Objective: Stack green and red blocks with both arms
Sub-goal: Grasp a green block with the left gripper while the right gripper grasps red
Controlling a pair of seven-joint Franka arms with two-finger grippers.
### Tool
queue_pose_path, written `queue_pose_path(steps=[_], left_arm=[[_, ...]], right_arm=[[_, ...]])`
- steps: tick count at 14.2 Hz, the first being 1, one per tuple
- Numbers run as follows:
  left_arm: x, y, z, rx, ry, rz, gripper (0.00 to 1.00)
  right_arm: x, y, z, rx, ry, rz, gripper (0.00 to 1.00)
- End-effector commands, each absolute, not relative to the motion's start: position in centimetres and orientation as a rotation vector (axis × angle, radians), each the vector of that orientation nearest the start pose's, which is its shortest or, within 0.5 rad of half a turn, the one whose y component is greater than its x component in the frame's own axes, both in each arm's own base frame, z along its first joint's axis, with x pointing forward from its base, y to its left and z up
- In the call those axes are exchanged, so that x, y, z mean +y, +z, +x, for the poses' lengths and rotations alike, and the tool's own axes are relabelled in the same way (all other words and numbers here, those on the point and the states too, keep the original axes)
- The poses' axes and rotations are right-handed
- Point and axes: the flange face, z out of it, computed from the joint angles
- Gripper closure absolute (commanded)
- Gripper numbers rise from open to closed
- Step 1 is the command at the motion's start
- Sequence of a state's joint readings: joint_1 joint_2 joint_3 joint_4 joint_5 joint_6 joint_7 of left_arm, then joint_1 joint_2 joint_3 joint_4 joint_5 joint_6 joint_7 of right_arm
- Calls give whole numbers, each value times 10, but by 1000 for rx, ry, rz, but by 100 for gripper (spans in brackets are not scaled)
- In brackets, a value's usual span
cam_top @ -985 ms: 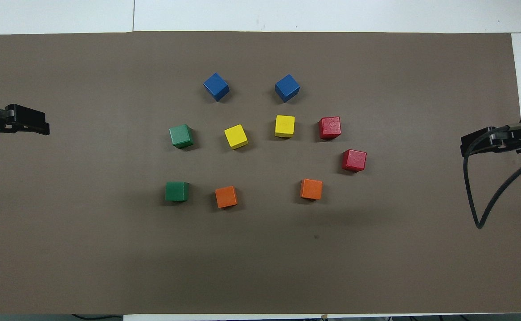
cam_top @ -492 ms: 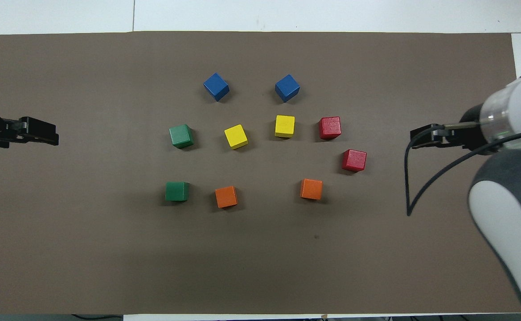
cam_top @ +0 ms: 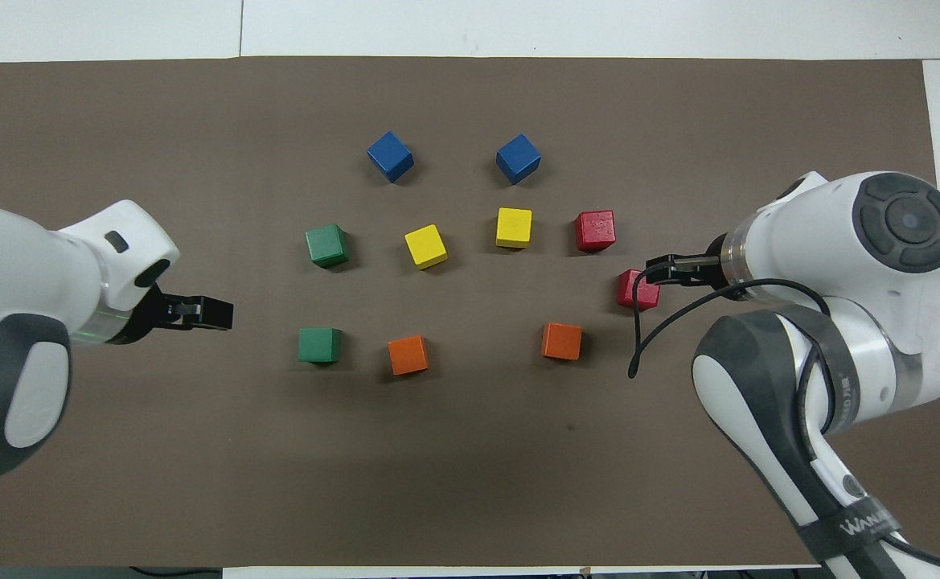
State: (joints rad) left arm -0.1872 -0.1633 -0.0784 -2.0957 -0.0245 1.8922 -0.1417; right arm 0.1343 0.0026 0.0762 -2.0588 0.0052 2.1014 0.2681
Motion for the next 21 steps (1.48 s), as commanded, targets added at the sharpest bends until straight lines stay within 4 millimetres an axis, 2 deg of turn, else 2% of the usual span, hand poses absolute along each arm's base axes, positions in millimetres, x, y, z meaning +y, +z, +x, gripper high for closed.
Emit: queue_pose_path(steps=[1, 3, 7, 9, 11, 15, 21], left_arm=[[-162, 457, 461, 166, 29, -3151, 0], [-175, 440, 458, 145, 21, -3154, 0], [-189, 403, 465, 133, 4, -3164, 0], [-191, 385, 468, 96, -31, -3176, 0], [-190, 377, 467, 97, -50, -3180, 0], [-197, 340, 474, 75, -87, -3192, 0], [-200, 318, 474, 72, -100, -3196, 0]], right_arm=[[116, 420, 544, 178, -82, -3102, 0], [127, 407, 546, 234, -93, -3092, 0], [127, 381, 551, 335, -61, -3085, 0], [125, 368, 548, 329, -70, -3084, 0], [123, 356, 545, 330, -115, -3073, 0], [127, 338, 552, 333, -156, -3059, 0], [129, 312, 555, 340, -145, -3057, 0]])
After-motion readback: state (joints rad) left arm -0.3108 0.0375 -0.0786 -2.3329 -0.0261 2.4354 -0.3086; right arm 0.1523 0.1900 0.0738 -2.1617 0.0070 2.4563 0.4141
